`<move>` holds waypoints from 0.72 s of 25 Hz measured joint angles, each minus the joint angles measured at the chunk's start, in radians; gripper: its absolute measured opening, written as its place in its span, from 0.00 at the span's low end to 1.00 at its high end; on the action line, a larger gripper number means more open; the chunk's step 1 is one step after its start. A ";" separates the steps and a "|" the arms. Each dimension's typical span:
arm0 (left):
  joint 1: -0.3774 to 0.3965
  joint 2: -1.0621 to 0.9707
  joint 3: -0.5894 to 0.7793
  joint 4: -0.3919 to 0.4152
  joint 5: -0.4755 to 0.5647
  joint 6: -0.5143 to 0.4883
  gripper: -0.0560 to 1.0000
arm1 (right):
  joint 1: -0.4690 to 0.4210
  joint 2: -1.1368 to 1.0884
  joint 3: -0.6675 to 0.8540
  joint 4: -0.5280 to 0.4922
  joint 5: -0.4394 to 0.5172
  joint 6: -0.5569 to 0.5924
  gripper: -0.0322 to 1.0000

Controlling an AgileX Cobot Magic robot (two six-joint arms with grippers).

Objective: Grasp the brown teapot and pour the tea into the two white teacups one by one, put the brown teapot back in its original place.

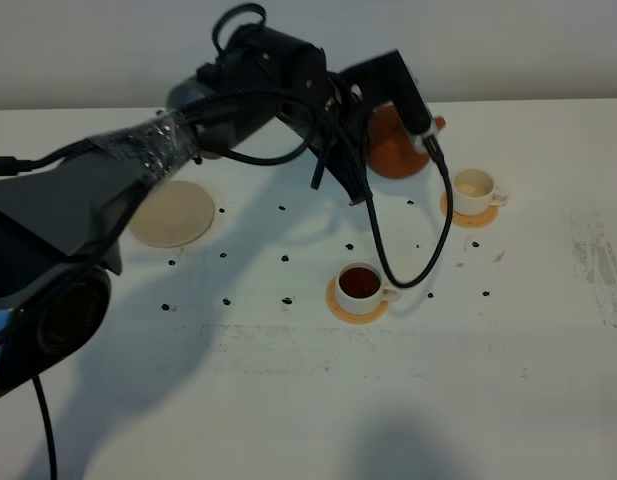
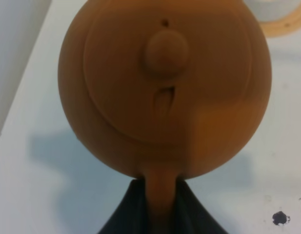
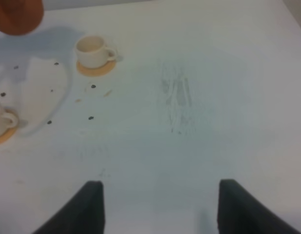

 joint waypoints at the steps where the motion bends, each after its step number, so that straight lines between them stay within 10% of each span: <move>1: -0.002 0.008 -0.001 0.000 -0.001 0.015 0.12 | 0.000 0.000 0.000 0.000 0.000 0.000 0.51; 18: -0.017 0.048 -0.001 0.022 -0.127 0.114 0.12 | 0.000 0.000 0.000 0.000 0.000 0.000 0.51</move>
